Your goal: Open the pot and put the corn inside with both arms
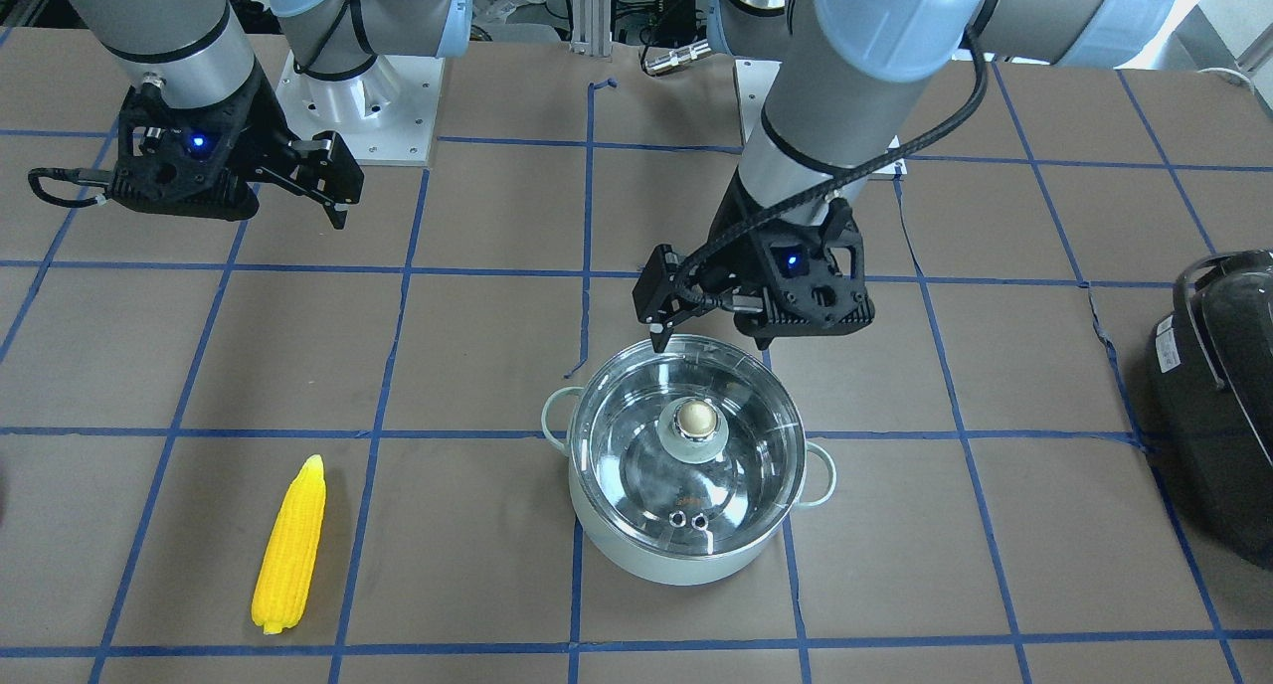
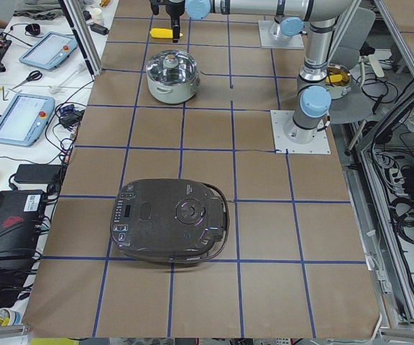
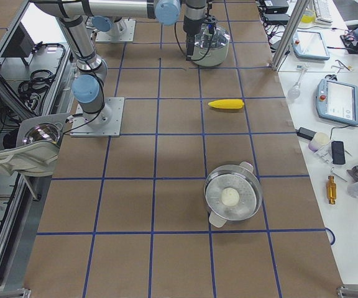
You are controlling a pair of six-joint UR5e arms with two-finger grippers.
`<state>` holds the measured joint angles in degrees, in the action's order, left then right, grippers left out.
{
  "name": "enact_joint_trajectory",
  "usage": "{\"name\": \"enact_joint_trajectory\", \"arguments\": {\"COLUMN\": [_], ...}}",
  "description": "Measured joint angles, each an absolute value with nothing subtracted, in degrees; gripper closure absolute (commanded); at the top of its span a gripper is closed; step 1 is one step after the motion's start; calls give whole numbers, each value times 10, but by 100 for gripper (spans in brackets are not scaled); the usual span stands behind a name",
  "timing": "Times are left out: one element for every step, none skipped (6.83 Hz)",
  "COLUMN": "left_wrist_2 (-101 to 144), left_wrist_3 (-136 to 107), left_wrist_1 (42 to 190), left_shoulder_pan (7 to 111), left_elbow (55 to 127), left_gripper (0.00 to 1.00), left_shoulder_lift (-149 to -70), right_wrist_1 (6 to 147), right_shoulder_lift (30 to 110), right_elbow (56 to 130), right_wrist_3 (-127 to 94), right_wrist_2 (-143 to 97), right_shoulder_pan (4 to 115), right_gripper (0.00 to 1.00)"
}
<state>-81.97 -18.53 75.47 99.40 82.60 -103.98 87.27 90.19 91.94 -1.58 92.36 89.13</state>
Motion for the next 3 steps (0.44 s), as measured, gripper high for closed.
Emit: {"name": "enact_joint_trajectory", "arguments": {"left_wrist_2": [-830,-838,-847], "left_wrist_3": [-177,-168,-163], "left_wrist_1": [739,720,700], "left_shoulder_pan": [999,1001,1003], "left_elbow": [828,830,830], "left_gripper": [0,0,0], "left_shoulder_lift": [-1065,-1088,-1109], "right_wrist_1": [880,893,904], "right_shoulder_lift": [901,898,887], "right_elbow": [920,922,925], "right_wrist_3": [-13,-7,-5], "right_wrist_2": [924,927,929], "right_shoulder_pan": [888,884,878], "right_gripper": [0,0,0]}}
